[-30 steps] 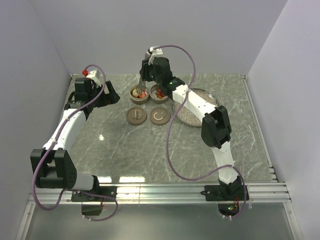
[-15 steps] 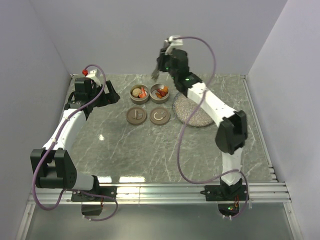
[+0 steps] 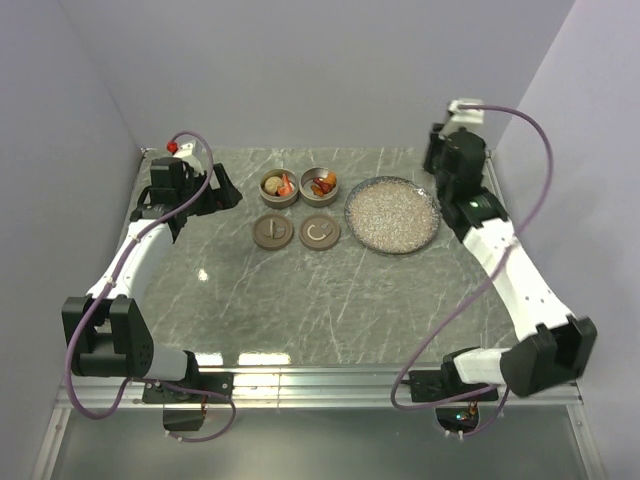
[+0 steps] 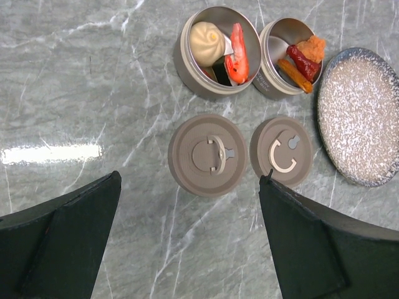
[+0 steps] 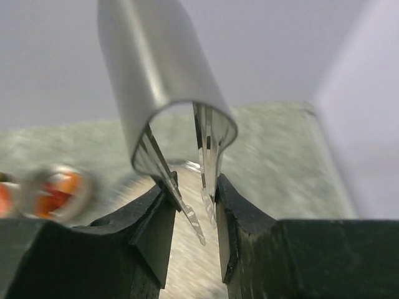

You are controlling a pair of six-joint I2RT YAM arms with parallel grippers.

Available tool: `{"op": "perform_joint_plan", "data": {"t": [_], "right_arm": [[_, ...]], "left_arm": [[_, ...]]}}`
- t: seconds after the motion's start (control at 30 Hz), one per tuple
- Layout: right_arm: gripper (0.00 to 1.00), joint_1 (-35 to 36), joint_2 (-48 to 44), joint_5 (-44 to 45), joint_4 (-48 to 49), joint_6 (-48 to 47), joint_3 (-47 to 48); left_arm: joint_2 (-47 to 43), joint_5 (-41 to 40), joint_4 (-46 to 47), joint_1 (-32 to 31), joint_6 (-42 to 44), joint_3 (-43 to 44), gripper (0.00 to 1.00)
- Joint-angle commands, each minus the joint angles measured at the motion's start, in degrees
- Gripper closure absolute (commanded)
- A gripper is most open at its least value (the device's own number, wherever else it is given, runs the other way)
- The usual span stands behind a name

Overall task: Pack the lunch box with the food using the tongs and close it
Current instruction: Put down the clamp

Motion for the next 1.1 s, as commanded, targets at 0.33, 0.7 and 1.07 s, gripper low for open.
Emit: {"op": "perform_joint_plan", "data": {"t": [0.33,0.7,1.07], "right_arm": [[0.62,-21.97,-13.32,-8.50,-22.08,-7.45,-14.23],[0.62,-26.20,-2.61,-15.11,-23.41,-9.74,-18.02],[0.57,-26.29,17.60,-12.91,-19.89,-7.54,-8.45]], "left_arm": [[-0.10,2.38,4.57,0.24,-0.29,-1.90,0.01],[-0.27,0.97,3.78,0.59,0.41,-1.63,0.01],[-0.89,-1.66,1.67,1.39,0.06,-0.58,0.01]]}}
